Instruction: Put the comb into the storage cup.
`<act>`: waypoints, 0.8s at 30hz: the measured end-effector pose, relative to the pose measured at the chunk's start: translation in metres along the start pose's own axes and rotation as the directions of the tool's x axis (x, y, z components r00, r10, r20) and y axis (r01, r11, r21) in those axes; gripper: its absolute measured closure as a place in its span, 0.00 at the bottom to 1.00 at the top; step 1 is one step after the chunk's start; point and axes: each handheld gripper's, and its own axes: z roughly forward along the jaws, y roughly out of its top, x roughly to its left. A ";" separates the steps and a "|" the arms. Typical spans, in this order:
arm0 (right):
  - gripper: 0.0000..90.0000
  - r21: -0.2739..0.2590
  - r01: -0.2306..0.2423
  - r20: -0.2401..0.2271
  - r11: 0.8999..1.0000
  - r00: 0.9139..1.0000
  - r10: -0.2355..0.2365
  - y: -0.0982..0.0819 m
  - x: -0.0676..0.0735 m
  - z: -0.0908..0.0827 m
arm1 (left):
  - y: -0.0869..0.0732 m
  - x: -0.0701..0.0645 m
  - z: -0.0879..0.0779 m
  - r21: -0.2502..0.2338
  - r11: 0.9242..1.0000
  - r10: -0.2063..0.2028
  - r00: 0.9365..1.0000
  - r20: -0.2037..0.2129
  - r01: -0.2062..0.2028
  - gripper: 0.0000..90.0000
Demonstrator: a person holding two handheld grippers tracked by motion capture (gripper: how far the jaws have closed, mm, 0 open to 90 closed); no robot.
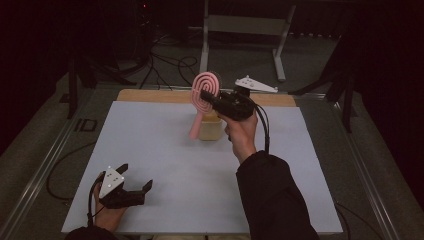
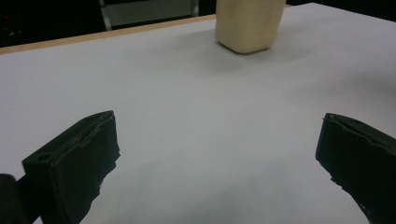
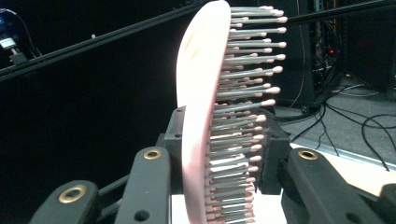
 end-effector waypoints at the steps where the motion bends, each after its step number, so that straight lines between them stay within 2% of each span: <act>1: 0.72 0.000 0.000 0.003 1.000 1.000 0.000 0.001 0.000 0.000 | 0.000 0.000 0.000 -0.001 1.000 -0.001 1.000 0.000 0.001 0.00; 13: 0.72 -0.014 -0.004 0.031 1.000 1.000 0.004 0.008 -0.002 0.005 | 0.000 0.000 0.000 -0.004 1.000 -0.002 1.000 -0.001 0.002 0.00; 18: 0.72 -0.002 0.012 0.056 1.000 0.998 -0.012 0.012 -0.002 0.008 | 0.000 0.000 -0.001 -0.006 1.000 -0.002 1.000 -0.002 0.002 0.00; 24: 0.72 0.010 0.010 0.080 1.000 0.997 -0.011 0.015 -0.005 0.012 | 0.000 0.000 -0.001 -0.003 1.000 -0.002 1.000 -0.002 0.002 0.00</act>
